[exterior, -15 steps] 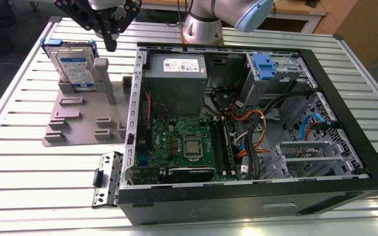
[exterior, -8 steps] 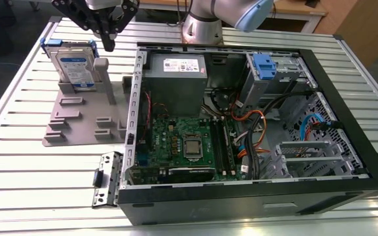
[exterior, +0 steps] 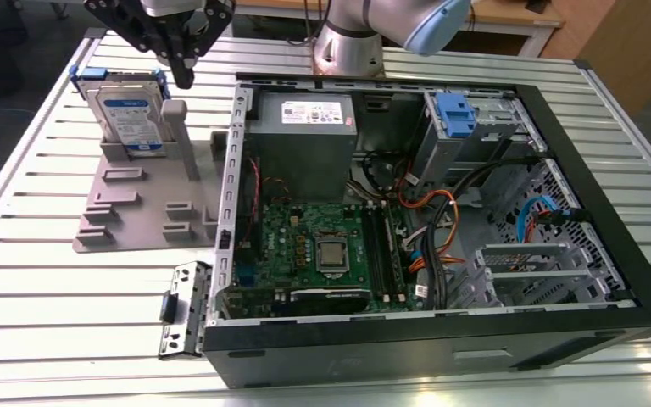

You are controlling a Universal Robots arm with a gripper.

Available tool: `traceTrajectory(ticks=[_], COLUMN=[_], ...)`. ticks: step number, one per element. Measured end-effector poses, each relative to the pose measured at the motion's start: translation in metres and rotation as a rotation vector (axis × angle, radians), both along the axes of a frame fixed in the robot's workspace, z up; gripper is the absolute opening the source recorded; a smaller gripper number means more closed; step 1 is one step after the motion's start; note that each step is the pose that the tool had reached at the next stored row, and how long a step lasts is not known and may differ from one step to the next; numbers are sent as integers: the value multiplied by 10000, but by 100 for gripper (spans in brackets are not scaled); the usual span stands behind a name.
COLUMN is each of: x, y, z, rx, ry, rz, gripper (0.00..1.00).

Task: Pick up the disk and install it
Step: 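Reach for the disk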

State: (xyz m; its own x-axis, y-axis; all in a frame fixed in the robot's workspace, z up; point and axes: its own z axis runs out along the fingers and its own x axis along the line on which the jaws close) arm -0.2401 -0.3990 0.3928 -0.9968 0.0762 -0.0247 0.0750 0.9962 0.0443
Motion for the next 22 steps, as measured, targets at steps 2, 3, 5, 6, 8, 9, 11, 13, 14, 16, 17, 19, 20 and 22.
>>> traceTrajectory(ticks=[2, 3, 5, 6, 8, 9, 11, 13, 14, 16, 17, 19, 20, 22], x=[-11, -17, -27, -32, -41, -47, -57, -66, -70, -81, -86, -103, -113, -137], y=[0, 0, 0, 0, 0, 0, 0, 0, 0, 0, 0, 2, 3, 8], z=[0, 0, 0, -1, -1, 0, 0, 0, -1, -1, -1, -2, -2, -3], rx=[1, 1, 0, 0, 1, 0, 0, 0, 1, 0, 0, -2, -5, -9], ry=[-1, -1, 0, -1, -1, 0, 0, 0, -1, 0, 0, 0, 0, -1], rz=[-1, 0, -1, 0, -1, -1, 0, -1, 0, -1, -1, 0, 0, 0], gripper=[10, 10, 10, 10, 10, 10, 10, 10, 10, 10, 10, 10, 10, 10])
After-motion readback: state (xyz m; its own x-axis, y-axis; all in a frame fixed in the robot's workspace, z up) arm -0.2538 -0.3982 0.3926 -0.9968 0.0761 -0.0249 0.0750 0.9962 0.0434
